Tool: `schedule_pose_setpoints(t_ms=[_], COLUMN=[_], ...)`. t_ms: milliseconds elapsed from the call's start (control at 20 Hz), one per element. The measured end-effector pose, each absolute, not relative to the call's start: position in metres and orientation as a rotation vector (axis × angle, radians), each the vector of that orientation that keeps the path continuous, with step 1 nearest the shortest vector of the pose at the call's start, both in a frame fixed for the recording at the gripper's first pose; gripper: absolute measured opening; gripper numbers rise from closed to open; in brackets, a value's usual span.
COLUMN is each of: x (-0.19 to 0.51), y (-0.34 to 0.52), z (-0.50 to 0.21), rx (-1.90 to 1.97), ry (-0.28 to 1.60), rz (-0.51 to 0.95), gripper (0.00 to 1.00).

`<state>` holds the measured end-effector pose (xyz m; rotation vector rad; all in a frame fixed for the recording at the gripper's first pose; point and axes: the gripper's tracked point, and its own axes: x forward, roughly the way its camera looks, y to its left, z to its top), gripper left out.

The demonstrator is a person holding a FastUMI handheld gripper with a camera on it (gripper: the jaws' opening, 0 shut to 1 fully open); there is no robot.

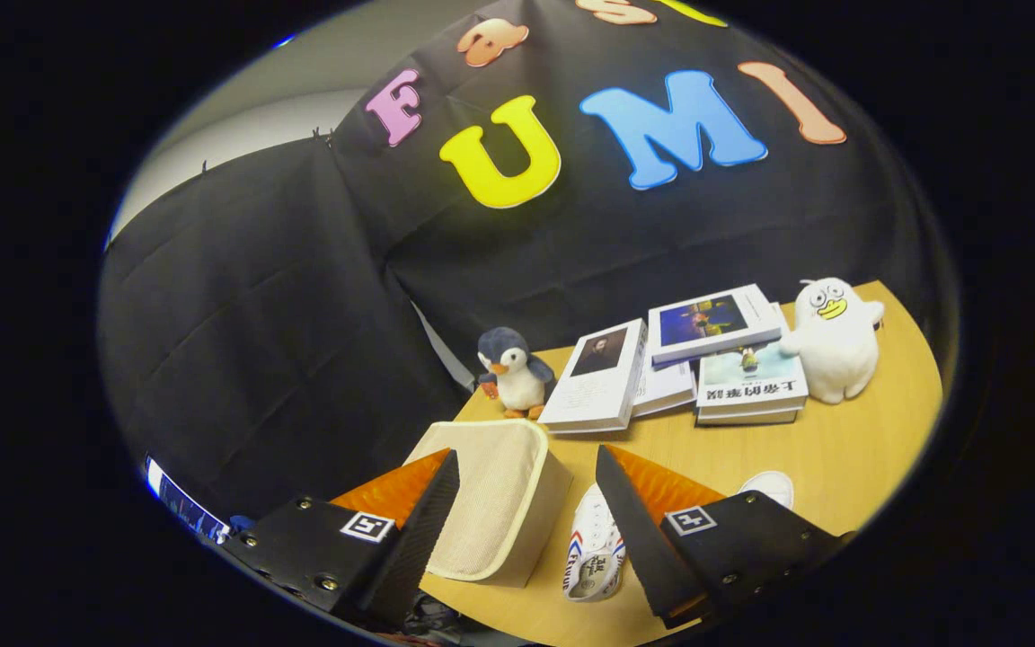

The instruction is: Open the storage box then place both shoes into the box .Put the left shoe in first, then the right shoe, with the right side of both shoes facing outward in a uniform manner.

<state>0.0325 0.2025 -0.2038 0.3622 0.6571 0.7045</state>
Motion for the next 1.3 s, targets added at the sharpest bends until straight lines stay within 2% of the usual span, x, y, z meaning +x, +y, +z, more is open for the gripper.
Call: schedule_pose_setpoints(t_ms=[250,500,900,1100,1150,1200,1250,1300], x=[0.024,0.02,0.011,0.008,0.01,0.011,0.017,0.019], y=[0.238,0.264,0.294,0.304,0.306,0.316,0.304,0.302], z=[-0.252,-0.313,-0.337,-0.328,-0.327,-0.33,-0.319,-0.313], rx=[0.434,0.54,0.778,0.824,0.819,0.81,0.819,0.826], ry=[0.832,1.017,1.176,1.211,1.212,1.193,1.174,1.176], rz=[0.792,0.8,0.8,0.819,0.823,0.824,0.819,0.818], gripper=[0.94,0.94,0.94,0.74,0.48,0.47,0.29,0.16])
